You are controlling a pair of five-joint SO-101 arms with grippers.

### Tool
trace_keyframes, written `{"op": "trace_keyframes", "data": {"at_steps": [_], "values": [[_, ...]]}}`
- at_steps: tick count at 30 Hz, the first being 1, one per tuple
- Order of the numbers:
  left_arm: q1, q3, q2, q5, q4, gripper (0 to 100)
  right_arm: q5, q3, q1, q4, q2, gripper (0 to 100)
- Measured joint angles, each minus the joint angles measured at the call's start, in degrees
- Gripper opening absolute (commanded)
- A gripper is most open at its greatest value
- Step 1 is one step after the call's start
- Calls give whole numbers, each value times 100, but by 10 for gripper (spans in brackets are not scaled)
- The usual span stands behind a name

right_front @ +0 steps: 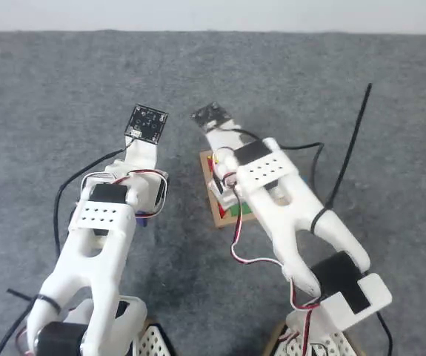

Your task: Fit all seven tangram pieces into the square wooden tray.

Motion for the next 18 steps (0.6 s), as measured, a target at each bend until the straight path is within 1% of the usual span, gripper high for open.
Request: {"op": "trace_keyframes", "data": {"at_steps": [4, 9, 13, 18], "values": [[0, 0, 0, 0, 0, 126, -9, 44, -132, 0, -9, 292], [0, 0, 0, 0, 0, 126, -9, 149, -167, -237, 26, 292], [0, 0, 0, 0, 0, 126, -9, 97, -193, -273, 501, 292], [0, 0, 0, 0, 0, 126, -9, -422, -70, -273, 976, 292]]}}
